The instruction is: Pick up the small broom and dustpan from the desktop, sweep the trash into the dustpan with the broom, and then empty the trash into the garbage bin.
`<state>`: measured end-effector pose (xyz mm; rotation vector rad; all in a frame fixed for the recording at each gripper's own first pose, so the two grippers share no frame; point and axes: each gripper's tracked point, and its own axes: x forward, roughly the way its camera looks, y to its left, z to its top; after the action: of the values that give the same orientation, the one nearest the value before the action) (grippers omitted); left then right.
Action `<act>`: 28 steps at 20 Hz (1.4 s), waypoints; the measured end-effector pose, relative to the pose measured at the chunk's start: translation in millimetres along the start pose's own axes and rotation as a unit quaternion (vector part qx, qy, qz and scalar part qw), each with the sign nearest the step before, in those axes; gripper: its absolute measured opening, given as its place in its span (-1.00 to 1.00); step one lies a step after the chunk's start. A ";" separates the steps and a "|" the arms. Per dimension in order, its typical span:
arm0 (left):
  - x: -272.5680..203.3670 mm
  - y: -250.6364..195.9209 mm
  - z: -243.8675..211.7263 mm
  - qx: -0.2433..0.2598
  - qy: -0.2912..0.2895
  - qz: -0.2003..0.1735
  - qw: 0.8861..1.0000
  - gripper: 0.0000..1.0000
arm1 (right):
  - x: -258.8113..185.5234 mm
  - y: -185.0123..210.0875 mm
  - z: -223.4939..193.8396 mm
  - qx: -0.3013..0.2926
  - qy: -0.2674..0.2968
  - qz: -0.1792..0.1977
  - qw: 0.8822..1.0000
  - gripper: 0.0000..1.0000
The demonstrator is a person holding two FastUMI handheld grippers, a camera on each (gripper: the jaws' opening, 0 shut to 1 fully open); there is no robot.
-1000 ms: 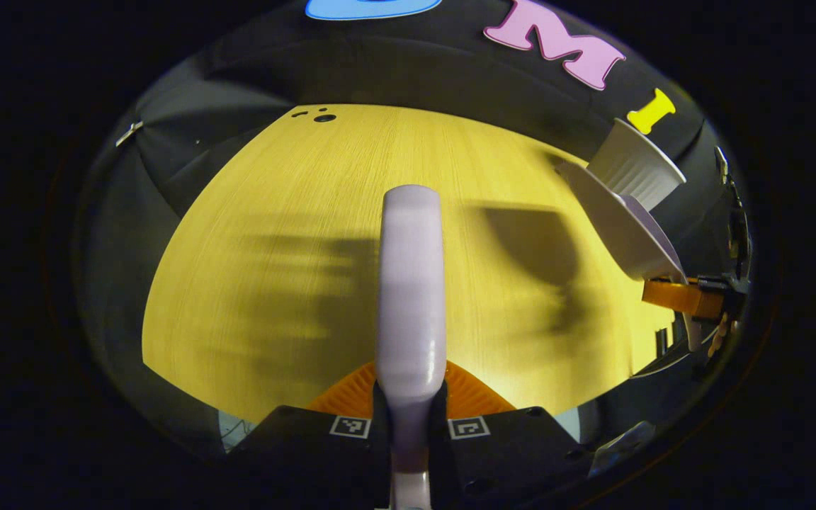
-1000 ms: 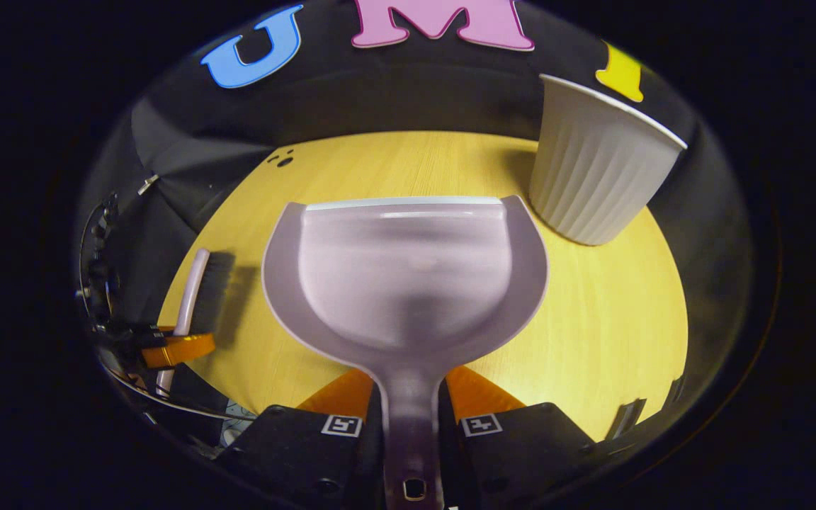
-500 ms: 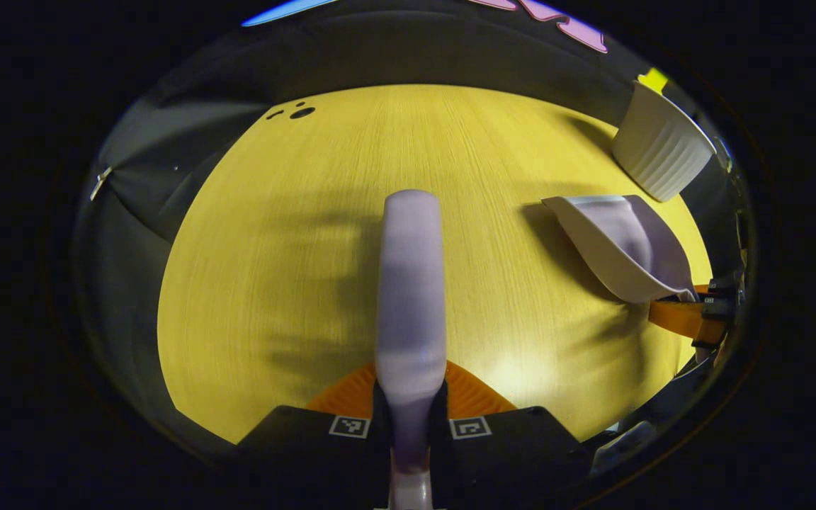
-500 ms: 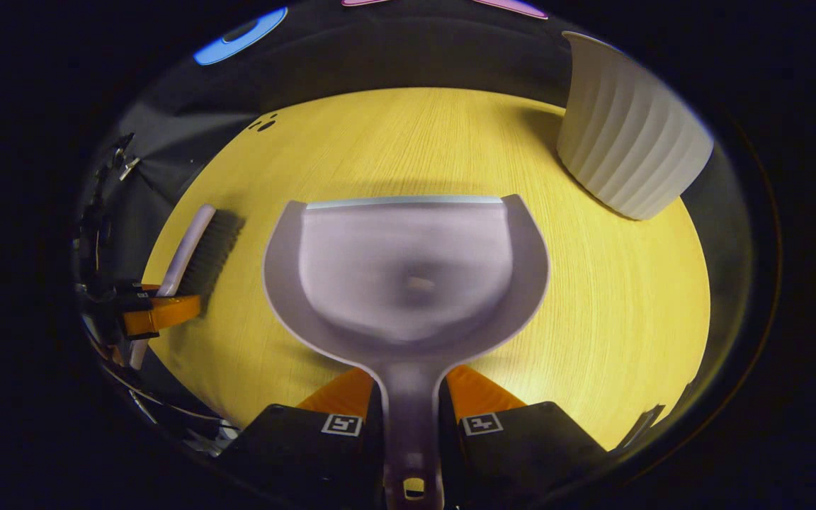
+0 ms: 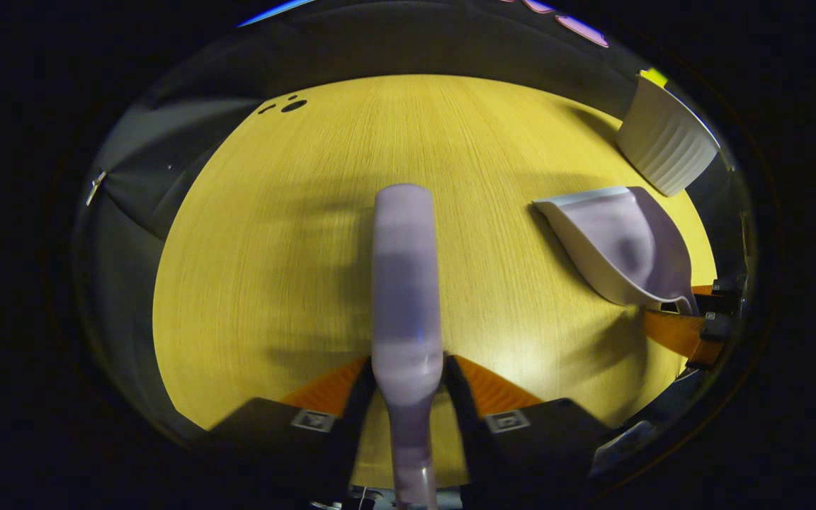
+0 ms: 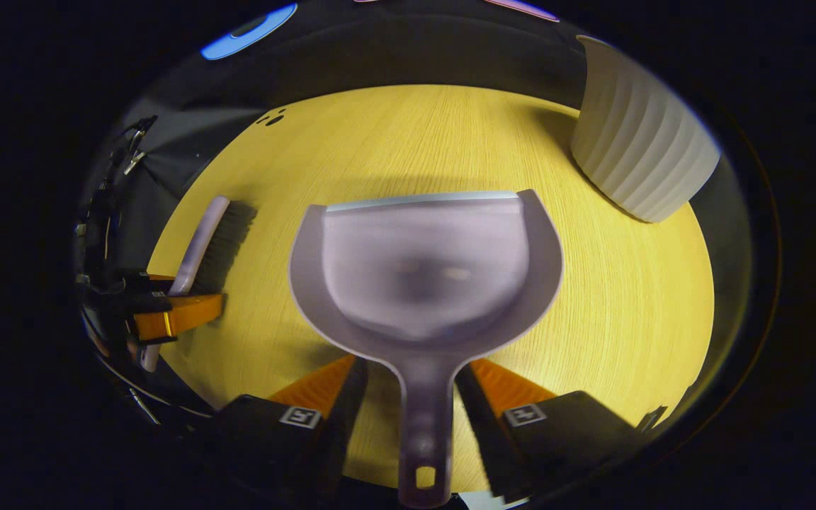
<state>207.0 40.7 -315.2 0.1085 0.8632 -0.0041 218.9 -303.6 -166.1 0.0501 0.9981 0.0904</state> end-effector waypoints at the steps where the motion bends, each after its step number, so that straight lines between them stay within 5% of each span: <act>1: -6.4 -0.7 1.9 -0.003 -0.007 0.000 1.000 0.68 | -3.4 1.0 1.2 0.002 -0.007 -0.001 1.000 0.74; 2: -11.6 -0.3 -2.2 -0.005 -0.015 -0.002 1.000 1.00 | -8.7 0.1 2.7 0.002 -0.014 -0.004 1.000 1.00; 7: -64.3 -3.6 15.3 -0.005 -0.127 -0.016 0.992 0.93 | -61.2 -0.6 20.9 -0.009 -0.095 -0.026 0.995 0.99; 11: -140.4 0.4 35.6 -0.010 -0.260 -0.002 0.966 0.92 | -114.6 2.1 37.1 -0.059 -0.167 -0.054 0.983 0.99; 17: -272.6 -13.7 40.4 0.004 -0.435 0.017 0.900 0.92 | -229.7 52.8 74.5 -0.125 -0.356 -0.051 0.925 0.96; 20: -316.2 -25.9 21.6 0.011 -0.478 0.019 0.878 0.91 | -275.1 80.5 69.4 -0.136 -0.421 -0.025 0.896 0.96; 23: -344.6 -39.8 -0.2 0.017 -0.508 0.017 0.861 0.89 | -291.3 98.2 37.4 -0.118 -0.421 0.008 0.899 0.96; 28: -343.6 -52.2 -31.6 0.003 -0.501 0.008 0.865 0.89 | -272.6 80.7 -13.0 -0.116 -0.373 0.006 0.921 0.96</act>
<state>-42.9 -22.0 -79.9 0.1025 -0.1869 -0.0438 56.8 -250.3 61.7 -0.1205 0.2170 0.1843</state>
